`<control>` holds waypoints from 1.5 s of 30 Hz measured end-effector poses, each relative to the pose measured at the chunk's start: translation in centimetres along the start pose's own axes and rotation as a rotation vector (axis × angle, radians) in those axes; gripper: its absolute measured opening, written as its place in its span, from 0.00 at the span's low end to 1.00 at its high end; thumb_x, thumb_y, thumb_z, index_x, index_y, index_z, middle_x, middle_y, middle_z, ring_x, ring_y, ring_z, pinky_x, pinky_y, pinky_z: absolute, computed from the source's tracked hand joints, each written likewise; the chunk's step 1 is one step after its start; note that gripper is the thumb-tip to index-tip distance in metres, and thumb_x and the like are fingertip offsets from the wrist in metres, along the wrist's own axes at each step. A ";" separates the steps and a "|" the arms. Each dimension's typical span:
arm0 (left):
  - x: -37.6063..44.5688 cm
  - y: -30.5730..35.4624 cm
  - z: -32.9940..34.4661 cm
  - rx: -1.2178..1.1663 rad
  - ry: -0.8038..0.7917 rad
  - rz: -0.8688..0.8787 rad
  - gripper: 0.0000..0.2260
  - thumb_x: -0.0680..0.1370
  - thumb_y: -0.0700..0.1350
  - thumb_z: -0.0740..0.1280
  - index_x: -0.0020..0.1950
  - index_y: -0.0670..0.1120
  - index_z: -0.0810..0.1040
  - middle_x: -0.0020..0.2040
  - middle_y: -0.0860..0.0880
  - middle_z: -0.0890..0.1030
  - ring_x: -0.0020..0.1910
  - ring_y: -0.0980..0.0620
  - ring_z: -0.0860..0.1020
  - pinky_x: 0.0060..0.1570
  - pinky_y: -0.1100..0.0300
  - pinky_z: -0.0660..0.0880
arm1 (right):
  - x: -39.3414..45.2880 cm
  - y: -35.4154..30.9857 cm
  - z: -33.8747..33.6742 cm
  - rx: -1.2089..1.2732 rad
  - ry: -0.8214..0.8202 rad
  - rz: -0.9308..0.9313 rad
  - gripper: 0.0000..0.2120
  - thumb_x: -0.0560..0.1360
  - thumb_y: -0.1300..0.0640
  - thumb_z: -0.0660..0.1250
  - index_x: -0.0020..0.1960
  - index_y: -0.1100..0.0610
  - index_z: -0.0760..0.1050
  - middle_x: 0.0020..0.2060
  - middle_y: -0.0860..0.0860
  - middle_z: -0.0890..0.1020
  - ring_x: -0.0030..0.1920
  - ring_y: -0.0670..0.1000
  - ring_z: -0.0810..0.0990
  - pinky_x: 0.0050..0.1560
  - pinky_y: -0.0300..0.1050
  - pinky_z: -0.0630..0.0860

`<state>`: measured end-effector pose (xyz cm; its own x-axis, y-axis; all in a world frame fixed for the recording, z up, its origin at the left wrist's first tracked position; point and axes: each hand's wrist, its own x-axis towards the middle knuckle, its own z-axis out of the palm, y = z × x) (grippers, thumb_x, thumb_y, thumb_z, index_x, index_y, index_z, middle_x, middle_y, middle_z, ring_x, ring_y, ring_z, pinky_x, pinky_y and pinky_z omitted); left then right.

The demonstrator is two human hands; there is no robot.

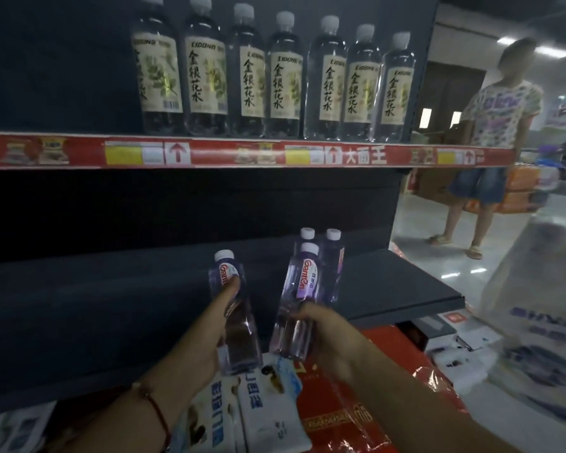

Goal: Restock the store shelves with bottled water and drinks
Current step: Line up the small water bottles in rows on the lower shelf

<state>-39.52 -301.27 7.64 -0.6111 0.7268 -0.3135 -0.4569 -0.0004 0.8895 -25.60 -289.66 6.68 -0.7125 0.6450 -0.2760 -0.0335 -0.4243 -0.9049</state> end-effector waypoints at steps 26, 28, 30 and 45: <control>8.5 -3.2 -1.5 0.251 0.020 0.284 0.18 0.72 0.56 0.74 0.60 0.57 0.75 0.51 0.51 0.84 0.50 0.49 0.83 0.48 0.50 0.78 | 15.1 4.8 -0.3 -0.654 0.296 -0.539 0.17 0.79 0.56 0.68 0.65 0.49 0.69 0.61 0.46 0.79 0.62 0.46 0.78 0.66 0.53 0.75; 8.4 -2.9 -1.3 0.238 0.018 0.305 0.17 0.73 0.55 0.73 0.60 0.56 0.75 0.51 0.51 0.84 0.50 0.49 0.83 0.50 0.48 0.79 | 15.5 4.8 0.1 -0.680 0.335 -0.552 0.15 0.79 0.55 0.67 0.64 0.49 0.70 0.60 0.46 0.79 0.61 0.47 0.78 0.65 0.54 0.75; 8.5 -2.9 -1.2 0.221 0.020 0.320 0.16 0.73 0.54 0.74 0.59 0.56 0.75 0.50 0.51 0.84 0.49 0.50 0.83 0.48 0.51 0.79 | 15.8 4.9 0.4 -0.702 0.386 -0.559 0.15 0.79 0.55 0.67 0.64 0.50 0.70 0.59 0.47 0.78 0.59 0.49 0.77 0.63 0.53 0.76; 9.0 -3.9 -0.8 0.244 0.068 0.388 0.19 0.71 0.49 0.77 0.59 0.53 0.75 0.52 0.52 0.84 0.50 0.51 0.84 0.52 0.49 0.81 | 16.8 5.4 1.5 -0.851 0.575 -0.508 0.19 0.75 0.56 0.72 0.60 0.53 0.67 0.57 0.51 0.76 0.57 0.54 0.78 0.59 0.57 0.78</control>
<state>-43.77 -295.23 1.10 -0.7516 0.6581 0.0444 -0.0252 -0.0959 0.9951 -38.79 -282.10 -2.36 -0.3195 0.9068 0.2752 0.4153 0.3950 -0.8194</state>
